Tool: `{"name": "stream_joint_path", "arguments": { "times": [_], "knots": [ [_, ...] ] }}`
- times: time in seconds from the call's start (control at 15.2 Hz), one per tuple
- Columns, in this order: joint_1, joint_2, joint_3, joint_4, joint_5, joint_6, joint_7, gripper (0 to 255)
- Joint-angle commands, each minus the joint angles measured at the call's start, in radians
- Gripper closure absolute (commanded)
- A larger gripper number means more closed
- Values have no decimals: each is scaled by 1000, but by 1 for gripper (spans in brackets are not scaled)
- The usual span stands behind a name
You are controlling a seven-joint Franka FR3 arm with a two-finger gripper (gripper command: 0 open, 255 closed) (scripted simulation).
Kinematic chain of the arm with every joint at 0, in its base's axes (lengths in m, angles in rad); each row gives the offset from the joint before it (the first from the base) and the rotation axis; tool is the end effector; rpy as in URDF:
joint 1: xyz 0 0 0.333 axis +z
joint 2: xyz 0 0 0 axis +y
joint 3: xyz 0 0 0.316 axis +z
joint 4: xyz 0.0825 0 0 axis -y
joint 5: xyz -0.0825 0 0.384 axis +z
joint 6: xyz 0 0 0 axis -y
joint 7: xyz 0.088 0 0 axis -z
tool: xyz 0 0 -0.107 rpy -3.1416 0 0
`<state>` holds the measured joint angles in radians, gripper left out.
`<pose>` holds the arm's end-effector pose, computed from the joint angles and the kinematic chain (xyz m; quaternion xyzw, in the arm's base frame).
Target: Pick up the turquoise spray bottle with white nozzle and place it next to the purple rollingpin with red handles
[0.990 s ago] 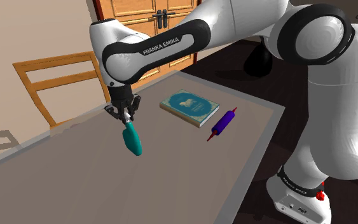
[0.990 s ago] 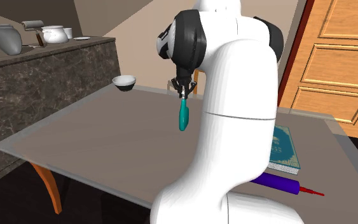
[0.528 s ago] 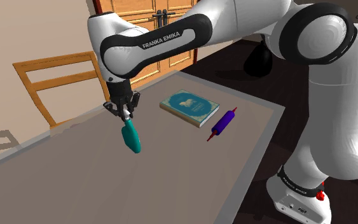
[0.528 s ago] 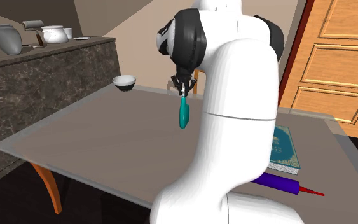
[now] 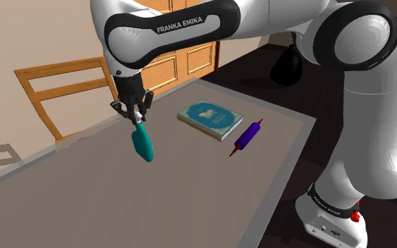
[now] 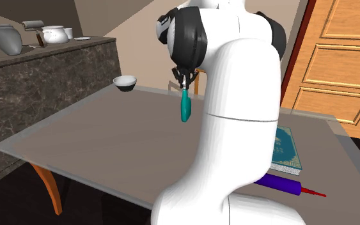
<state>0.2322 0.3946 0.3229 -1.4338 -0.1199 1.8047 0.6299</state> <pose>0.5941 0.3174 0.4766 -0.9994 0.0349 0.0030 0.0014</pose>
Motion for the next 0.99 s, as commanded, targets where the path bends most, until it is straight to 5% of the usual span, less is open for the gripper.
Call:
{"name": "stream_joint_path", "arguments": {
  "times": [0.0,0.66,0.92],
  "knots": [
    [2,2,0,30,0,-28,-1,255],
    [14,14,3,173,-2,-160,-4,255],
    [-47,-171,3,-42,54,-120,-49,255]
  ]
}}
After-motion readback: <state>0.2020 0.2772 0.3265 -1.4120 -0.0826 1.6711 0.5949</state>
